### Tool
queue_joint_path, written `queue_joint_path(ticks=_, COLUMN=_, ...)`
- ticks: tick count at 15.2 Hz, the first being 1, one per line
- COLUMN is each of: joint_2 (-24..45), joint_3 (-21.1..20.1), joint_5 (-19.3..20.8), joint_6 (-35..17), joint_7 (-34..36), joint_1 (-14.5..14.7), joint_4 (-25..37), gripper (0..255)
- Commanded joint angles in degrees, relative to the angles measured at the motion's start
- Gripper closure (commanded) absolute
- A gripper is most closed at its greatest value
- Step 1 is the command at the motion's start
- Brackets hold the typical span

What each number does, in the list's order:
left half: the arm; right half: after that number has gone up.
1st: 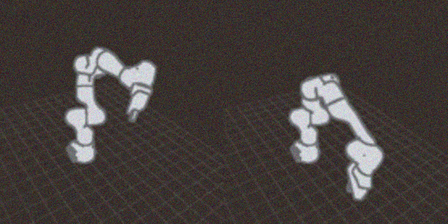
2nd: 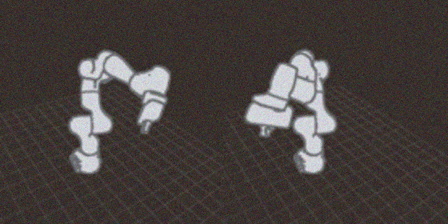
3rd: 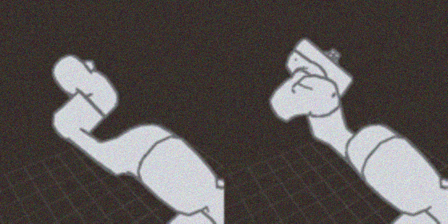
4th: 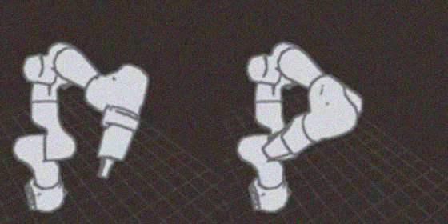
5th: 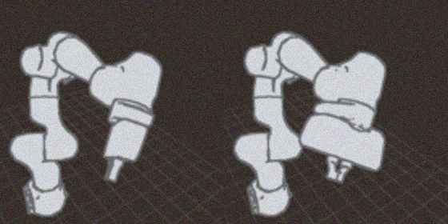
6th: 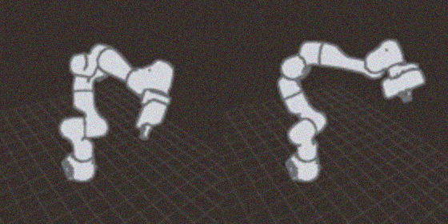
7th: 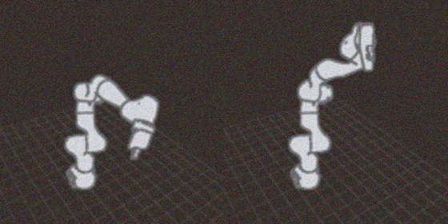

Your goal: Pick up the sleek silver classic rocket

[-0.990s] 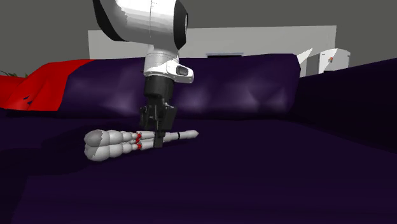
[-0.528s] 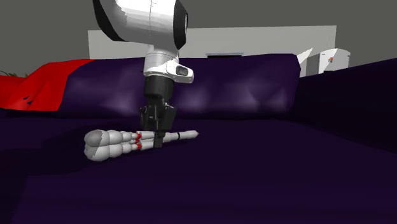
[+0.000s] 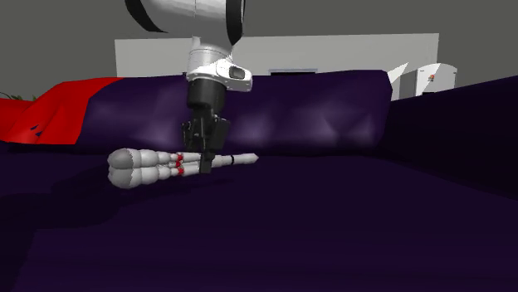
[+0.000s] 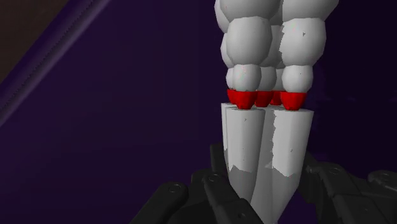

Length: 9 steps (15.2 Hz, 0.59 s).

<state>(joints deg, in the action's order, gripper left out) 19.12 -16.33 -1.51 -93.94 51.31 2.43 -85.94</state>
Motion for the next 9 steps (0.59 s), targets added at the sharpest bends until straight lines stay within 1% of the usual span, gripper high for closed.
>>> queue_joint_path(ticks=1, joint_2=-0.3, joint_3=0.0, joint_5=-0.1, joint_6=1.5, joint_7=0.1, joint_1=0.0, joint_4=1.2, gripper=255)
queue_joint_path(ticks=7, joint_2=-0.2, joint_3=-0.1, joint_5=-0.1, joint_6=6.2, joint_7=0.5, joint_1=0.2, joint_4=6.1, gripper=255)
queue_joint_path(ticks=9, joint_2=-0.2, joint_3=-0.1, joint_5=-0.1, joint_6=6.3, joint_7=0.5, joint_1=0.2, joint_4=6.2, gripper=255)
